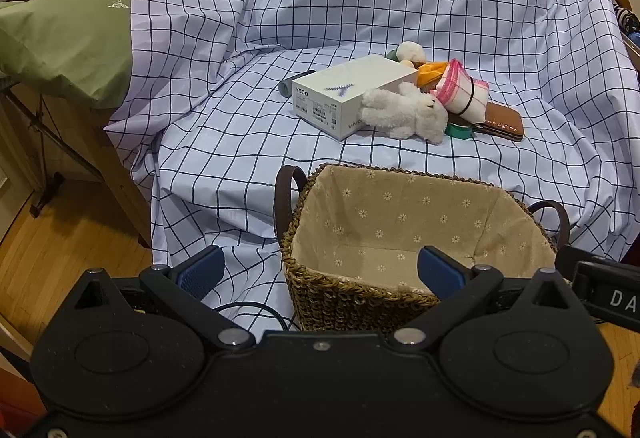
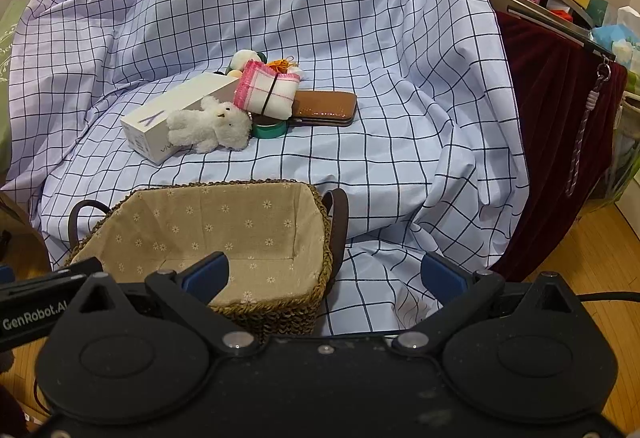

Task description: Organize soft objects

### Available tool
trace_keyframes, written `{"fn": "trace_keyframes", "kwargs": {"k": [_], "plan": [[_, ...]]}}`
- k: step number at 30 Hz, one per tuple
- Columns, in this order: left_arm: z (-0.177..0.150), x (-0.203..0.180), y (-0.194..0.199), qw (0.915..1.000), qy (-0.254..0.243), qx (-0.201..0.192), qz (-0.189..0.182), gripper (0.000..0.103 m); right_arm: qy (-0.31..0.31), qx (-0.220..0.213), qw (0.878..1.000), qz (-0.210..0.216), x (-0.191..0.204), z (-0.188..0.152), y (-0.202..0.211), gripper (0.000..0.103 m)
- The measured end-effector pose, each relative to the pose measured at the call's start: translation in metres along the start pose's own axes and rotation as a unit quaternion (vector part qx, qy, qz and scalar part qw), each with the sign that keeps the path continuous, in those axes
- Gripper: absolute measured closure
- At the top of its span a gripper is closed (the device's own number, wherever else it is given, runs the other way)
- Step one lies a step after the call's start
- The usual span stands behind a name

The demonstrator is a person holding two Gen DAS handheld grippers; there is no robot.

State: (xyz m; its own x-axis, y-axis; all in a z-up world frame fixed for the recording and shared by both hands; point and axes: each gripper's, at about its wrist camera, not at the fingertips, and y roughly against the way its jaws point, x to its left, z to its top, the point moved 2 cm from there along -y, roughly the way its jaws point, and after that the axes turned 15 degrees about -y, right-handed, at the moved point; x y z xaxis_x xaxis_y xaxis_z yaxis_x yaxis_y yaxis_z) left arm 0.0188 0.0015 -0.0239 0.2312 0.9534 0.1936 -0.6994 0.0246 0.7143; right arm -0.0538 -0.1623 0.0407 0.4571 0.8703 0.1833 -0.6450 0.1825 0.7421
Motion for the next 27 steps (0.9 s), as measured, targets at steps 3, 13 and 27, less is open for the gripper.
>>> {"fn": "trace_keyframes", "kwargs": {"k": [3, 13, 27], "plan": [[-0.0003, -0.0002, -0.0001, 1.0, 0.0, 0.0, 0.0, 0.003, 0.0, 0.0, 1.0, 0.0, 0.0, 0.0002, -0.0001, 0.001], [-0.0005, -0.0017, -0.0014, 1.0, 0.001, 0.003, -0.001, 0.003, 0.0, 0.0, 1.0, 0.0, 0.0002, 0.0005, 0.0, 0.001], [-0.0007, -0.0014, -0.0019, 1.0, 0.004, 0.007, -0.005, 0.003, -0.001, 0.003, 1.0, 0.001, -0.0012, 0.001, -0.0015, 0.001]]}}
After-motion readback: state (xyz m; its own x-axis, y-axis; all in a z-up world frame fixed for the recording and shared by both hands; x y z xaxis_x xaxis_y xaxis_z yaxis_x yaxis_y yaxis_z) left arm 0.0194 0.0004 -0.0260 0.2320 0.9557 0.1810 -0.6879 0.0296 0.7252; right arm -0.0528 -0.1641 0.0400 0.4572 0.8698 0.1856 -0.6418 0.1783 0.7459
